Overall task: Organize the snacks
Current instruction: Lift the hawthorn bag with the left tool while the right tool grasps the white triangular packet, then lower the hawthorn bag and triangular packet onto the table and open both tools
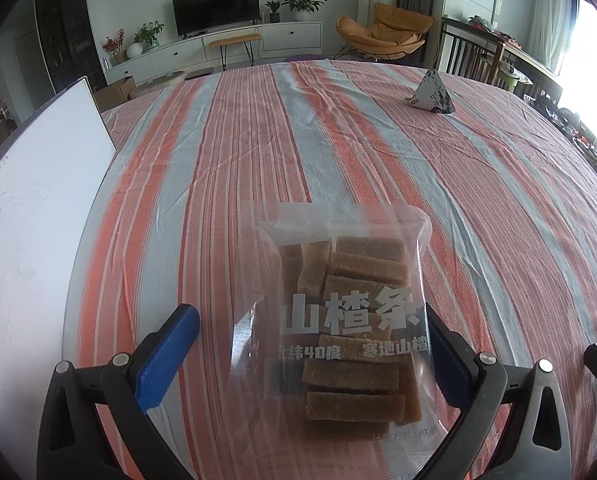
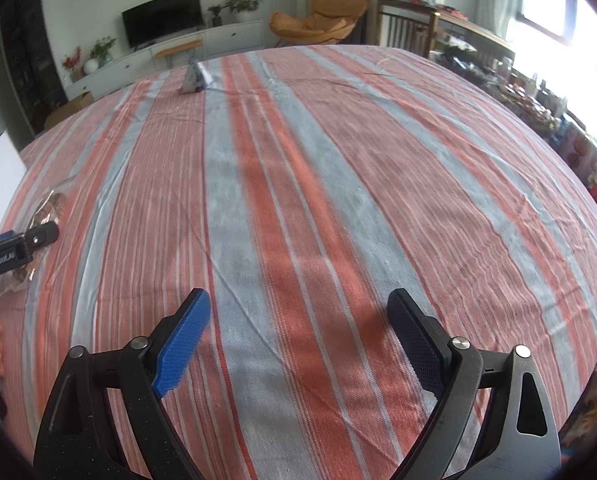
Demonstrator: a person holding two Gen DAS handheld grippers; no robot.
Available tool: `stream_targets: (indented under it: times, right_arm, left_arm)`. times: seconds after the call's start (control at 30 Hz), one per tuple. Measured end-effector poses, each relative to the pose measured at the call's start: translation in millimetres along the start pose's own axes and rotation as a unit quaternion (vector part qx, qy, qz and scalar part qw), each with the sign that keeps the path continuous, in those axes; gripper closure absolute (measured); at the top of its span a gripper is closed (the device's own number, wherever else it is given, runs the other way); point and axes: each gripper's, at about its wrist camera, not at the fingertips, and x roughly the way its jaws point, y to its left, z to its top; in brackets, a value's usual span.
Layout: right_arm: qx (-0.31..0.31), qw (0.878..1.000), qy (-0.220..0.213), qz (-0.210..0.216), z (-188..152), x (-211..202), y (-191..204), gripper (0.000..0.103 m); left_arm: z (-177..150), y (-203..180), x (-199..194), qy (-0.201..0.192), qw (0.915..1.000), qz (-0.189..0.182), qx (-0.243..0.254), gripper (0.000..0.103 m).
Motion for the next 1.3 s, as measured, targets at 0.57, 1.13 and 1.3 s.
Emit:
stream_targets:
  times: [0.57,1.13,1.3]
  right_arm:
    - [0.000,0.990,-0.009,0.138,246,150,78,0.015]
    - [0.039,0.976,0.006,0.216,181,67,33,0.071]
    - [0.048,0.969,0.007,0.242,118,21,21,0.071]
  left_arm:
    - [1,0,1,-0.001,1.0000,-0.002,-0.004,0.000]
    - [2,-1,2,-0.001,1.0000,-0.002,-0.004,0.000]
    - [2,-1,2,-0.001,1.0000,-0.002,-0.004,0.000]
